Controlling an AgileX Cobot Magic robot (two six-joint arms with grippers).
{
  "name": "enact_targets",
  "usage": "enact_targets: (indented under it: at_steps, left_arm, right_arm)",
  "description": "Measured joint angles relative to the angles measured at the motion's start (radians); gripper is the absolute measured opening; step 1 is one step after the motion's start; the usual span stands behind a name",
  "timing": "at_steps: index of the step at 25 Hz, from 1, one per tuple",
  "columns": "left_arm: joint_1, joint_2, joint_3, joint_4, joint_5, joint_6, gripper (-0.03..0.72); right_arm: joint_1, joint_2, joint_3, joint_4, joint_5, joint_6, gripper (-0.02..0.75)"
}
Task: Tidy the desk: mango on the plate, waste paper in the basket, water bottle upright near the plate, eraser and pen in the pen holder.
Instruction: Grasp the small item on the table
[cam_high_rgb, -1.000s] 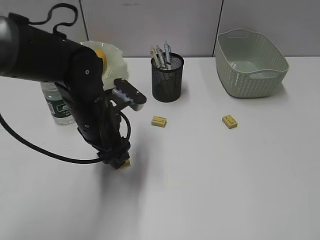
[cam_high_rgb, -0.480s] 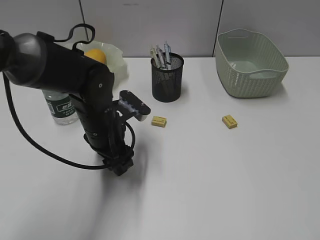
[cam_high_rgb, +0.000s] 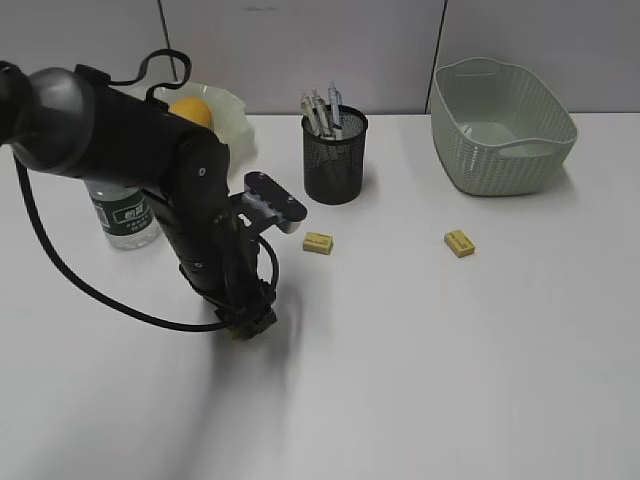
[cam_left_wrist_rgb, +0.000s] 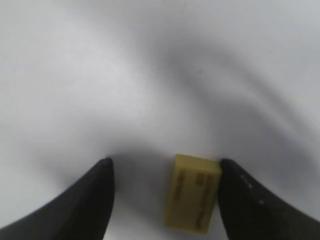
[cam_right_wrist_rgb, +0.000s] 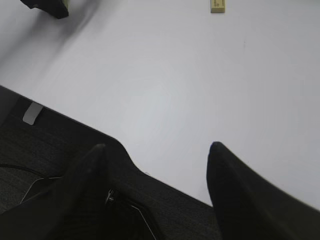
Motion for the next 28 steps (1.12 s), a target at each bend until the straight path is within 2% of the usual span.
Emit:
enact_targets:
  at_steps: [4, 9, 15, 19, 28]
  left_arm:
    - [-0.012, 0.000, 0.000, 0.000, 0.001, 0.000, 0.409]
    - [-0.038, 0.000, 0.000, 0.011, 0.008, -0.004, 0.361]
    - [-0.040, 0.000, 0.000, 0.060, 0.015, -0.064, 0.246]
    - [-0.040, 0.000, 0.000, 0.094, 0.032, -0.099, 0.232]
    - [-0.041, -0.030, -0.020, 0.098, 0.092, -0.112, 0.232]
  right_arm:
    - [0.000, 0.000, 0.000, 0.000, 0.000, 0.000, 0.490]
    - [0.000, 0.000, 0.000, 0.000, 0.000, 0.000, 0.490]
    - [0.000, 0.000, 0.000, 0.000, 0.000, 0.000, 0.490]
    - [0.000, 0.000, 0.000, -0.001, 0.000, 0.000, 0.490]
    - [0.000, 0.000, 0.000, -0.001, 0.000, 0.000, 0.490]
